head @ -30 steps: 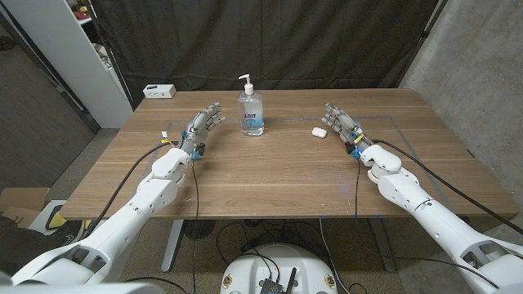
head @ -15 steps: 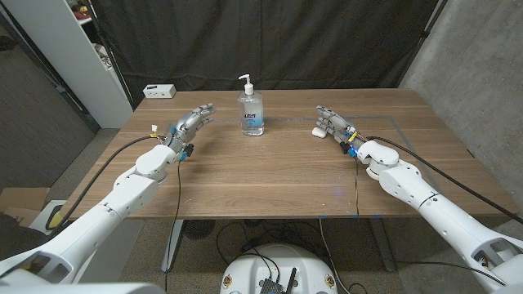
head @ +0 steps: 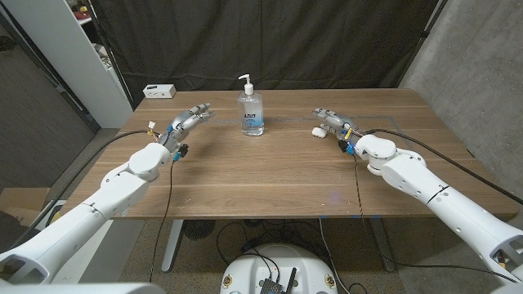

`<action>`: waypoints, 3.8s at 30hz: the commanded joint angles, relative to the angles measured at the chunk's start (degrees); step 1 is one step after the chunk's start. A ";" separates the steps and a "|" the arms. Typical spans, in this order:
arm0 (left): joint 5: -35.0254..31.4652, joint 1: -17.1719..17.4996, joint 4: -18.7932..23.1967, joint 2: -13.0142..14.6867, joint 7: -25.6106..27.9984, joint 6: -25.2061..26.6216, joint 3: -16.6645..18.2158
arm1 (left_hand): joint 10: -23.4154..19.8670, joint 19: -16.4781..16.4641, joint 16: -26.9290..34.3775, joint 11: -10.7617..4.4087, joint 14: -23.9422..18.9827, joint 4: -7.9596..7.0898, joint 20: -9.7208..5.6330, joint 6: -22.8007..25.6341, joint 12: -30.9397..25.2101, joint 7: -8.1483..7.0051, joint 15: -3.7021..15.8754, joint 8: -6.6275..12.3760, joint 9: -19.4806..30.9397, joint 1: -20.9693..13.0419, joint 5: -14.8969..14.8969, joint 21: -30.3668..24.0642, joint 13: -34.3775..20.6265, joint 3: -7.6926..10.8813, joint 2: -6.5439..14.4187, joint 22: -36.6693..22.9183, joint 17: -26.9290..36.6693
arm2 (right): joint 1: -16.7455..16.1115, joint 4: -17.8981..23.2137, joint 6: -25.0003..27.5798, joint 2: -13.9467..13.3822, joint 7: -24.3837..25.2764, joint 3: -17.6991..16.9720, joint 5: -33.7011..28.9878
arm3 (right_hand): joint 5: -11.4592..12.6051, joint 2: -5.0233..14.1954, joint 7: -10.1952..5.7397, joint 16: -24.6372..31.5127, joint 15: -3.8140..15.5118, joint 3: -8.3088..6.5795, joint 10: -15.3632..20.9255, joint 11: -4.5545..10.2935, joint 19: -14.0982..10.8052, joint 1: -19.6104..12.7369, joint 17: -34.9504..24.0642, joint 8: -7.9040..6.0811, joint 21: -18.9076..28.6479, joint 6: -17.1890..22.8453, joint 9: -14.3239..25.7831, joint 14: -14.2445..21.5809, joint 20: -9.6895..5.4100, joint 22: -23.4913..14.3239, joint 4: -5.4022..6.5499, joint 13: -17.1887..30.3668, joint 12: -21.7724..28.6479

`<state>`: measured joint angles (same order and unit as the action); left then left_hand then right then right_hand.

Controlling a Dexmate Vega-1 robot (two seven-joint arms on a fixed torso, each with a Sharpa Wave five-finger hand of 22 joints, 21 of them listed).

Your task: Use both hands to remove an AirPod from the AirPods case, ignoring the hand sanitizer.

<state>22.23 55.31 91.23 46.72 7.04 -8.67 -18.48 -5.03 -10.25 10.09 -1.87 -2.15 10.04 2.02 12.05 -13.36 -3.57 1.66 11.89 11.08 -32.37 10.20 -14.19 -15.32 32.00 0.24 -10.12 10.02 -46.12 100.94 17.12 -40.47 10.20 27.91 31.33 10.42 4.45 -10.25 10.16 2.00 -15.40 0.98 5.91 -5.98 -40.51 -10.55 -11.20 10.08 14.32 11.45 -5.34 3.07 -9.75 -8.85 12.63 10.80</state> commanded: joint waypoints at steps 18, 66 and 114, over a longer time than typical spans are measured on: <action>-4.11 -1.06 -1.95 -0.25 -1.16 -5.44 0.20 | -0.46 -0.67 0.56 -0.41 -0.57 -0.61 -0.51 1.73 -0.55 -0.23 0.67 0.49 0.26 -1.62 0.29 0.72 -0.47 -1.79 -1.03 -0.20 0.09 | 21.76 0.88 56.83 5.60 10.17 21.71 -14.36 | 0.01 -1.34 0.11 0.29 0.86 -1.48 -5.61 -0.28 6.01 -6.87 -0.35 -1.07 -0.11 0.92 0.34 -6.59 1.83 0.05 -1.33 0.60 0.31; -5.40 -5.35 -5.64 -4.62 -1.03 -4.86 -3.27 | -0.63 -1.19 0.62 -0.25 -0.85 -1.68 -0.15 2.84 -1.14 0.00 0.75 0.02 0.44 -3.21 0.36 1.80 -1.03 -5.22 -0.73 -0.37 0.09 | 23.00 -12.70 45.17 10.97 5.40 21.10 -19.62 | -0.14 -0.55 -1.38 1.85 3.00 -2.02 -1.23 0.62 4.18 -10.75 -0.33 -2.97 0.77 8.49 0.68 -4.07 0.61 0.06 0.33 0.92 2.66; -14.62 -5.96 -1.36 -6.99 0.15 -22.48 -1.77 | -25.15 -30.73 10.20 -4.99 -35.13 -2.02 -4.89 18.36 -9.29 -0.89 9.76 1.96 0.83 -4.65 0.37 -13.12 -4.34 -11.31 0.89 -3.28 1.75 | 3.99 15.48 42.31 4.58 22.73 7.27 -22.99 | -0.39 2.42 -0.35 3.20 5.86 -2.25 10.74 2.78 -0.44 -16.13 0.05 -8.55 1.12 26.30 4.19 3.69 -2.04 0.13 0.13 0.88 4.93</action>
<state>6.14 50.80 88.36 40.36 12.05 -29.25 -19.50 -29.51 -39.17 20.57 -7.48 -36.60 8.15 -3.18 31.14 -22.34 -4.62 3.47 14.18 11.61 -36.91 10.19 -26.64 -19.28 20.77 1.45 -13.77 11.88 -36.60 108.15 63.00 -32.98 29.61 39.41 9.41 9.74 6.71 -11.24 13.15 1.94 -17.99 11.50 8.73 -6.05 -56.94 -10.39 -19.53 11.22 36.09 15.03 -2.13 1.01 -9.59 -8.74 13.45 15.96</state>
